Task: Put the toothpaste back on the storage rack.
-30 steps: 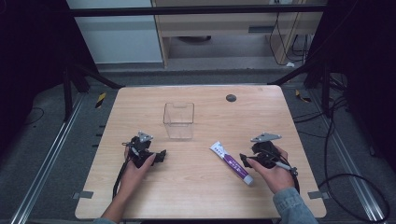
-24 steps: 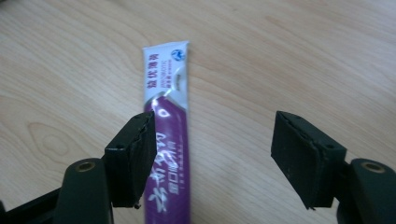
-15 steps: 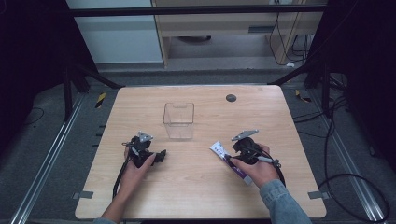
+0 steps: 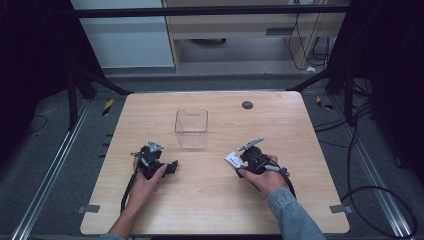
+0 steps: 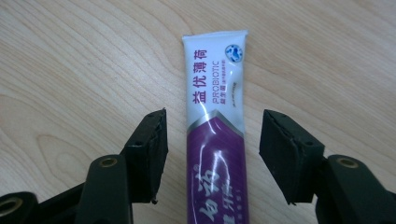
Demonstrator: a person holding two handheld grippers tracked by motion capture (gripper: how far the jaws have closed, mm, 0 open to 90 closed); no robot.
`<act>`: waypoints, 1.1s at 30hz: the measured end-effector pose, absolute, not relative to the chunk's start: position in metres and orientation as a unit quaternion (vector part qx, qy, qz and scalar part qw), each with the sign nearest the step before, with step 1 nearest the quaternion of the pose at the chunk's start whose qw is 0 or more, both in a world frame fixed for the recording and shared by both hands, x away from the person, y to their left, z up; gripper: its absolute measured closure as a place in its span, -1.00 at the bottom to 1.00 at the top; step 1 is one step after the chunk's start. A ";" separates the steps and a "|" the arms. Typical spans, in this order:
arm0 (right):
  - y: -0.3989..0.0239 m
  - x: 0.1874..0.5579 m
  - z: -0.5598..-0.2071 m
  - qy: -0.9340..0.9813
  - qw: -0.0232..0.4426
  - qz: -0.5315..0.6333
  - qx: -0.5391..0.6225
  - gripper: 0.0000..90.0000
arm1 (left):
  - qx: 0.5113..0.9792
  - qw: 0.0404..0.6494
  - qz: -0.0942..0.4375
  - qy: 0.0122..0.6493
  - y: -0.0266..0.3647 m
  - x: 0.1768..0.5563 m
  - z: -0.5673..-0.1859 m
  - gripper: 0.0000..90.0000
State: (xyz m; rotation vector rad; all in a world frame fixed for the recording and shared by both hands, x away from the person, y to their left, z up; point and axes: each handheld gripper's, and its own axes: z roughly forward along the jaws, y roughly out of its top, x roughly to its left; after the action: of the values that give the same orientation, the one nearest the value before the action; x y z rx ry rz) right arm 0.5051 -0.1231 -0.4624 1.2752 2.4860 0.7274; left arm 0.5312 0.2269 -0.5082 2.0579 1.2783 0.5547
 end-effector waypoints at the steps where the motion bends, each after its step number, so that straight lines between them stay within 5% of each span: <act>1: -0.121 0.507 -0.465 0.856 0.122 0.244 0.439 -0.06 | 0.784 0.322 0.211 0.487 0.227 0.531 -0.508 -1.00; 14: -0.114 0.514 -0.479 0.863 0.113 0.215 0.444 0.00 | 0.784 0.322 0.211 0.487 0.227 0.531 -0.508 -1.00; 33: -0.116 0.520 -0.475 0.869 0.113 0.197 0.440 0.49 | 0.784 0.322 0.212 0.487 0.227 0.531 -0.508 -1.00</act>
State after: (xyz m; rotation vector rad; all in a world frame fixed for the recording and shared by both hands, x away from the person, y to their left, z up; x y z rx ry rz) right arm 0.5198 -0.1158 -0.4745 1.2911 2.5484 0.5782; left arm 0.5315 0.2268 -0.5082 2.0572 1.2785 0.5557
